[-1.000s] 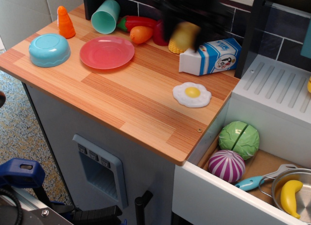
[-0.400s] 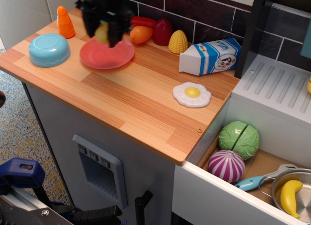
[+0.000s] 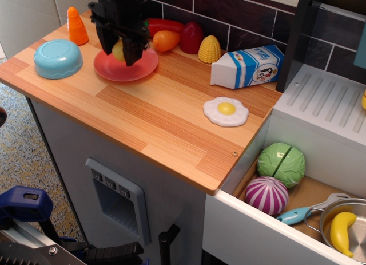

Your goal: Put potato on plate

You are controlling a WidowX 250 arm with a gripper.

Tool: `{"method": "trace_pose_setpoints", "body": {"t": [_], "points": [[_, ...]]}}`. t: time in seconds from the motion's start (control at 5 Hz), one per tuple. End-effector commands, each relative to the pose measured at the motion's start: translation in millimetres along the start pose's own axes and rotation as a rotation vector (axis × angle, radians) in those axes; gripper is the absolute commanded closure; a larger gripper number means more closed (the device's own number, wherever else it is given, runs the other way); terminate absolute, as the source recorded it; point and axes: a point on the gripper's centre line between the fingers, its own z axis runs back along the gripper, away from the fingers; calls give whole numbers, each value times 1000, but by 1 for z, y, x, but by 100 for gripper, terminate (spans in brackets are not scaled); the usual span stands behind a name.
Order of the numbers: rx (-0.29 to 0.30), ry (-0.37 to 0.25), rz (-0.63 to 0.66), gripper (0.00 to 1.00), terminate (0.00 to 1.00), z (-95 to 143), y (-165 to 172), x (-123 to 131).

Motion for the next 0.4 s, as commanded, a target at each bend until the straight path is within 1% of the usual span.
{"method": "trace_pose_setpoints", "body": {"t": [0.0, 0.2], "points": [[24, -59, -12, 0, 0, 10, 14, 11], [24, -59, -12, 0, 100, 10, 14, 11]]}}
